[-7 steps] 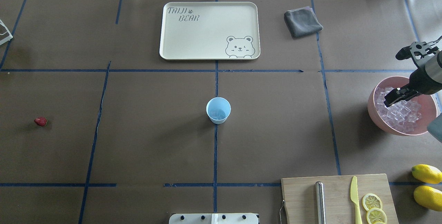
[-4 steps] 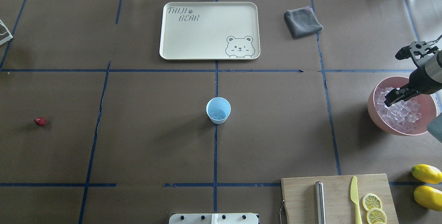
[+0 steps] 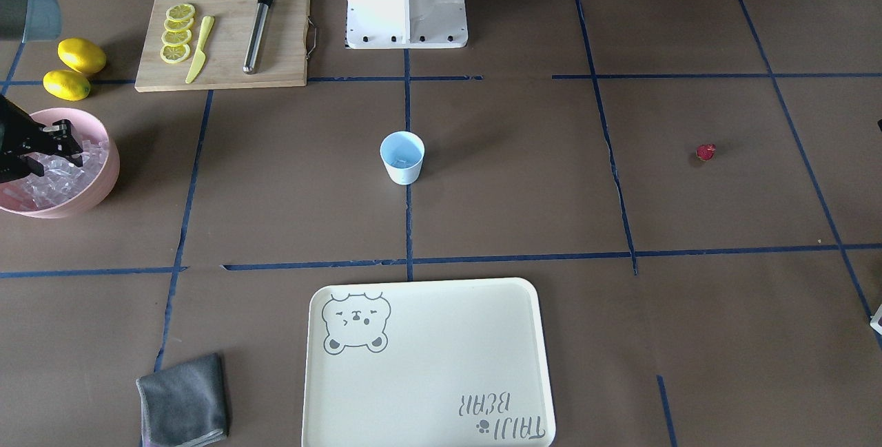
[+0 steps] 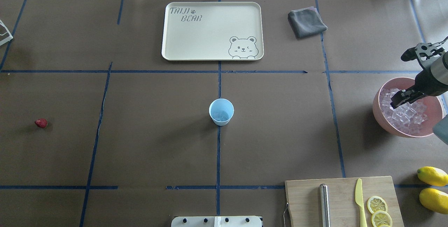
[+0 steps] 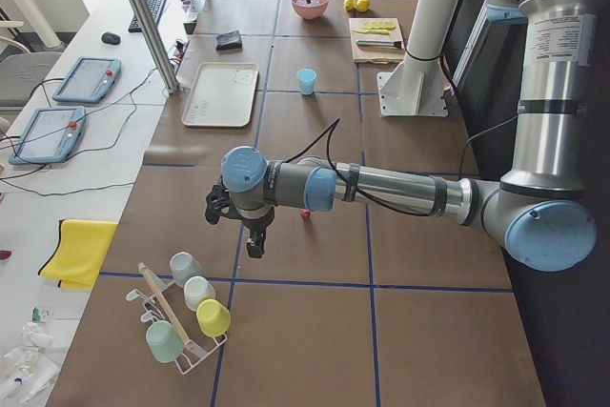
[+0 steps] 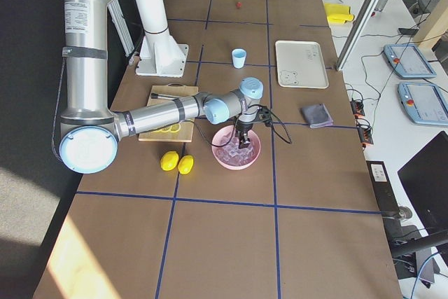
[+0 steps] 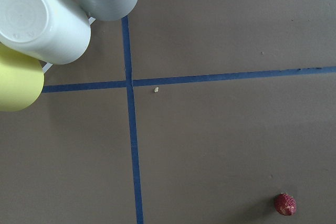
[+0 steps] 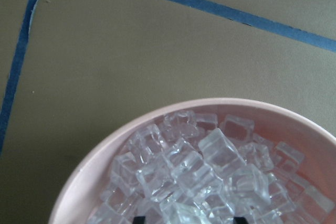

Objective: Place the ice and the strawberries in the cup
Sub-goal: 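Lower the right gripper into the bowl and grasp a third ice cube, then carry the ice cube over the light-blue cup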

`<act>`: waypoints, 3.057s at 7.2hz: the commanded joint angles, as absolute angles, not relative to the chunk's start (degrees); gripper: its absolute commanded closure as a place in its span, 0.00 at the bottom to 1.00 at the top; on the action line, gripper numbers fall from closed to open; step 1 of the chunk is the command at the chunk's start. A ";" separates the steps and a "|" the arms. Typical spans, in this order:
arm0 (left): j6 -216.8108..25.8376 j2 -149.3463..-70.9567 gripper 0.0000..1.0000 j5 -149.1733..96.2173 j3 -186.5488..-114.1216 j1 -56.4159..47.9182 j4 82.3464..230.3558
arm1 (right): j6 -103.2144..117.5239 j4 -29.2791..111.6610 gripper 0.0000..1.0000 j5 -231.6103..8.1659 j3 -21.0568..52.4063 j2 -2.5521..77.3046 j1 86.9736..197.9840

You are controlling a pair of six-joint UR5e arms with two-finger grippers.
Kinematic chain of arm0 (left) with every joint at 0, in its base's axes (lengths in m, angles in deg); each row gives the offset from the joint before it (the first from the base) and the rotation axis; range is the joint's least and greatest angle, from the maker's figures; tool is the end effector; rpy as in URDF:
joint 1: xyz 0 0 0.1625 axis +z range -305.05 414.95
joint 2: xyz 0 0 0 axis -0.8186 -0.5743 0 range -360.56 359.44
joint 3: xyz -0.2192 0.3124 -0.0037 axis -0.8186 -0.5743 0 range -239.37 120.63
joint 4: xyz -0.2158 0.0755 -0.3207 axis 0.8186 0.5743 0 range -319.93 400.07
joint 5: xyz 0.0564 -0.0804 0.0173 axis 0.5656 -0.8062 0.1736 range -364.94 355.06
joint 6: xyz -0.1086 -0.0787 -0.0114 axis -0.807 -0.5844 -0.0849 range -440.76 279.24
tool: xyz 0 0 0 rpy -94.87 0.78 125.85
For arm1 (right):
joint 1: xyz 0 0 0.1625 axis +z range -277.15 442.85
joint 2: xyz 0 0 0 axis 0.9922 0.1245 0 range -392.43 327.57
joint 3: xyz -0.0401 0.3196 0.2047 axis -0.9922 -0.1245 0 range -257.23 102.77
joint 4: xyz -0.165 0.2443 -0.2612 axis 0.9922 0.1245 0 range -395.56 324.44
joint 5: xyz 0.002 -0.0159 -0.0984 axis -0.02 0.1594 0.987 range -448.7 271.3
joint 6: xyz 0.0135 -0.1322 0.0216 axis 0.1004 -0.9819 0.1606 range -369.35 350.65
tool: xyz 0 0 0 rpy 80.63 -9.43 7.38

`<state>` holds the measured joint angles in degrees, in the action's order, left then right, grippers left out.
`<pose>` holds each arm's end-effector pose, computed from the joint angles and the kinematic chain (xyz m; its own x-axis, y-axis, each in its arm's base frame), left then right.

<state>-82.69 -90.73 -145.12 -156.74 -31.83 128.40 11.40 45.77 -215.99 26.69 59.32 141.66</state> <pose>-0.0031 -0.4775 0.5710 0.6366 0.0807 -0.7669 -0.0344 0.9965 0.0764 -0.2053 -0.4390 0.5304 0.7034 -0.2746 0.6556 0.2511 0.9589 0.1322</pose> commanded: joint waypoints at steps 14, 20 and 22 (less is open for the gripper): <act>-82.69 -90.91 0.00 -144.78 -156.66 -31.80 128.31 | 12.00 57.92 1.00 -219.66 44.03 58.31 145.34; -103.30 -90.64 0.00 -137.22 -163.77 -17.15 128.49 | 41.64 60.24 1.00 -214.43 43.88 36.08 128.09; -107.63 -90.56 0.00 -136.70 -165.01 -14.67 128.49 | 49.95 60.33 1.00 -206.51 40.39 28.69 120.32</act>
<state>-104.71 -90.60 -137.14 -164.19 -16.30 128.49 44.97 60.30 -210.94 42.49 33.29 124.99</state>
